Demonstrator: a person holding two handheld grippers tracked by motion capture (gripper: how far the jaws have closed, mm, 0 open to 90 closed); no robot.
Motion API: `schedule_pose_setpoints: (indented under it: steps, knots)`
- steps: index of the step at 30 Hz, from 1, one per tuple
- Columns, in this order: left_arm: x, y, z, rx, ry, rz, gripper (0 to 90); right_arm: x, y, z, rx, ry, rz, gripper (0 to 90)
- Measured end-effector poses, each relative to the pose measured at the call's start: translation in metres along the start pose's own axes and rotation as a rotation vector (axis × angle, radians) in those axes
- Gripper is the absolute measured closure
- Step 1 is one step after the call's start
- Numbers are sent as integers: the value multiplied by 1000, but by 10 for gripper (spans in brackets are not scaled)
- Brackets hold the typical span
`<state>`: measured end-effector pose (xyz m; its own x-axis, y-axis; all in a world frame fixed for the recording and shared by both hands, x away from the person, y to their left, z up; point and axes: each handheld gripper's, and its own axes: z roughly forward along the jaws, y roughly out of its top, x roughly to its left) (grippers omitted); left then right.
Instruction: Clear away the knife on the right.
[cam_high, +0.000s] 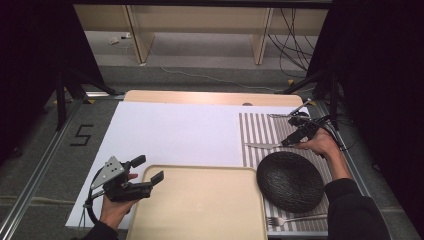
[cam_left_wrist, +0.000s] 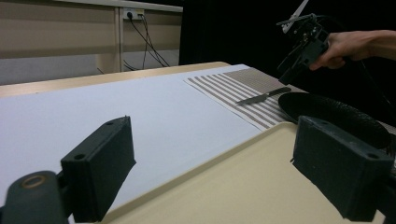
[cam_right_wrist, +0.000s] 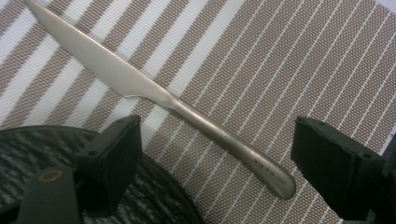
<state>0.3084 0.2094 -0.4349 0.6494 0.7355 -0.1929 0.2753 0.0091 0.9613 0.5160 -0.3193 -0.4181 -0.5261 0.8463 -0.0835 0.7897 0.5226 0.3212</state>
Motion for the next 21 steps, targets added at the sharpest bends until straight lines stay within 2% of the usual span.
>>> schedule_pose_setpoints:
  steps: [2,4,6,9,21]
  knots:
    - [0,0,0,-1,-1,-1,123,-3,2,2,8,2,20,181]
    - [1,0,0,0,1,-3,123,-6,3,5,17,5,14,189]
    - [0,0,0,0,0,0,123,-7,4,9,54,24,32,191]
    - [0,0,0,1,2,-2,123,-8,4,13,57,14,22,196]
    - [0,0,0,1,2,0,124,-11,7,24,109,31,17,207]
